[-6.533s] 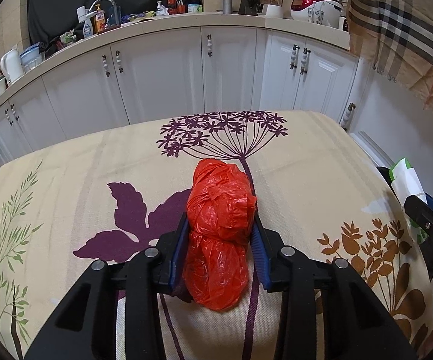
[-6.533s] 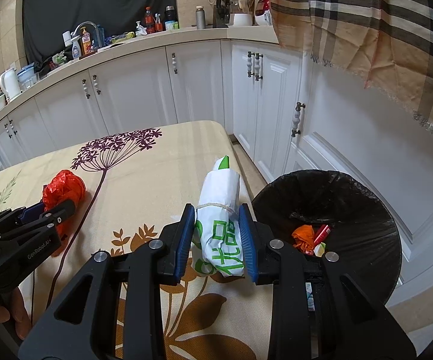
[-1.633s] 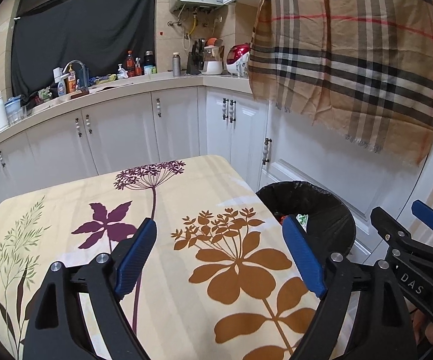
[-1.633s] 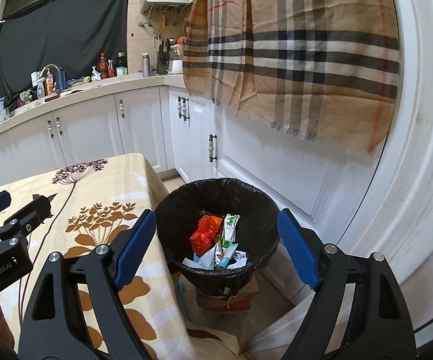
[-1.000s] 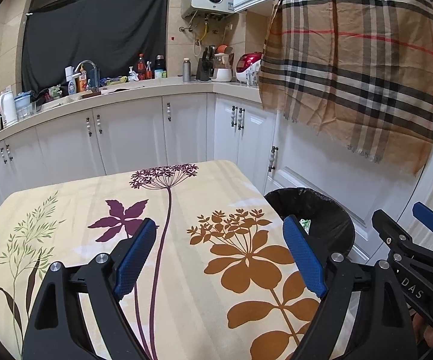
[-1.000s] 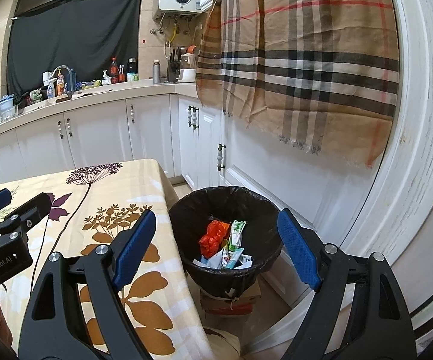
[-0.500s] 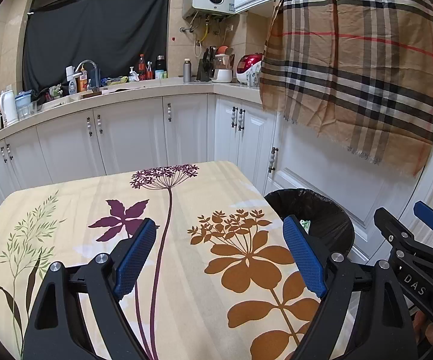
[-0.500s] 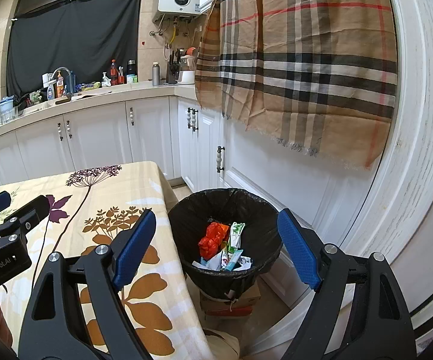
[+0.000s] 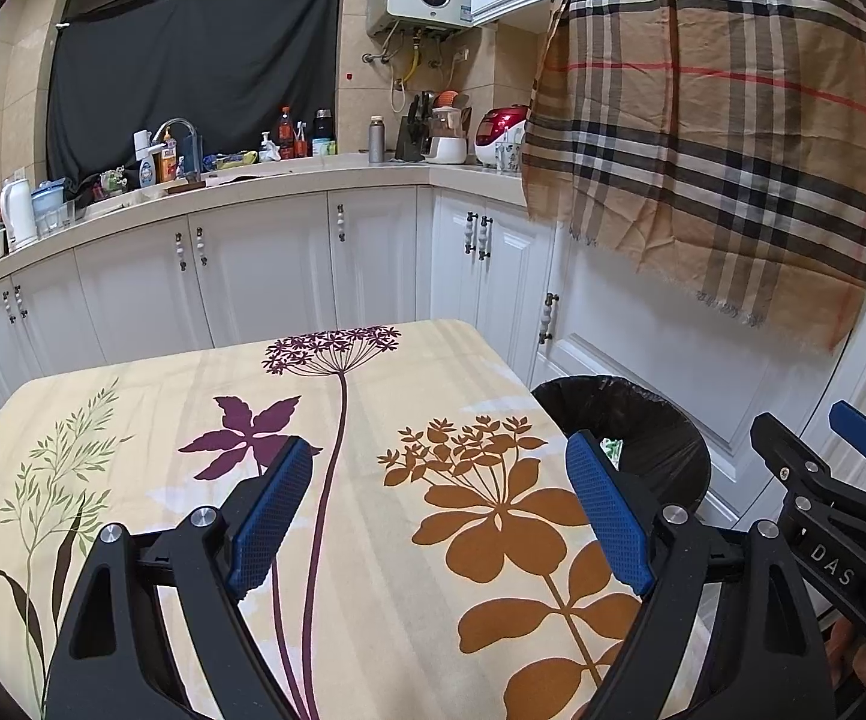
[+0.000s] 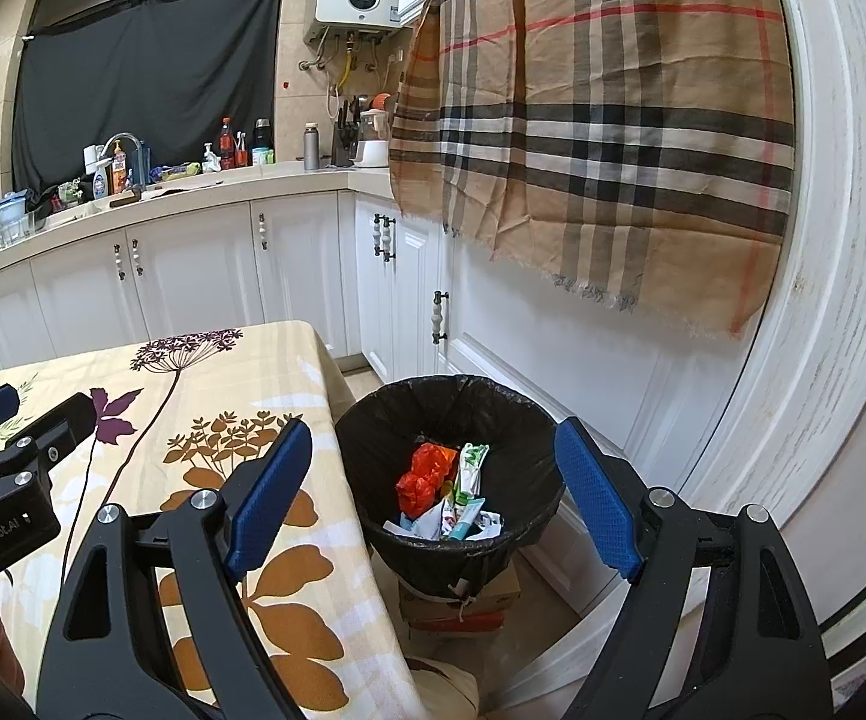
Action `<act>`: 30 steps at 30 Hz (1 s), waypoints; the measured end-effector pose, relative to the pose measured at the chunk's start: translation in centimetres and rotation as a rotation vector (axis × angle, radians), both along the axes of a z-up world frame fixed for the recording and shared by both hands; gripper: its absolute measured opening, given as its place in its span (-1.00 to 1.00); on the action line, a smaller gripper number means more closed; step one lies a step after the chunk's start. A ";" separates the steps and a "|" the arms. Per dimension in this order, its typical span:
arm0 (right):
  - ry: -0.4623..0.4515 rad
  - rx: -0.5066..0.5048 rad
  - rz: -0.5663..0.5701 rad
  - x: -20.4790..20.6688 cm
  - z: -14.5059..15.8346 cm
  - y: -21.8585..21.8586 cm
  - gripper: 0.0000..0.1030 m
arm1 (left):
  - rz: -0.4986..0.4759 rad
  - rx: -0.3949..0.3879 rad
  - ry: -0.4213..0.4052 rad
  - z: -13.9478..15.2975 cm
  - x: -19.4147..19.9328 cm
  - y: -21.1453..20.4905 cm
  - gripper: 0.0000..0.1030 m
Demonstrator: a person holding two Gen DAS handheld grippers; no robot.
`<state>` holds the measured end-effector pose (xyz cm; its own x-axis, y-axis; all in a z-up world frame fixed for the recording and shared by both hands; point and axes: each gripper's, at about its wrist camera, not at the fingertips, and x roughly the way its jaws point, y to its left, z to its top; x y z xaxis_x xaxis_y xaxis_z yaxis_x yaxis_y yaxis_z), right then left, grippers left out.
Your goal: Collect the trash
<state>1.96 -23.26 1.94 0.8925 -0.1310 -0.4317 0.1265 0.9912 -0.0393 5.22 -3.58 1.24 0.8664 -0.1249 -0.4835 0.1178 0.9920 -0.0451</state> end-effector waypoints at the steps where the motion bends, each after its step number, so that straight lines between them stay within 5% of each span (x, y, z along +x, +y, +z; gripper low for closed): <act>1: 0.000 0.000 0.000 0.0 0.1 0.0 0.58 | 0.000 0.001 0.000 -0.1 0.0 0.0 0.63; 30: 0.000 -0.002 0.001 0.0 0.0 0.0 0.58 | 0.003 -0.003 0.001 0.0 -0.1 0.2 0.63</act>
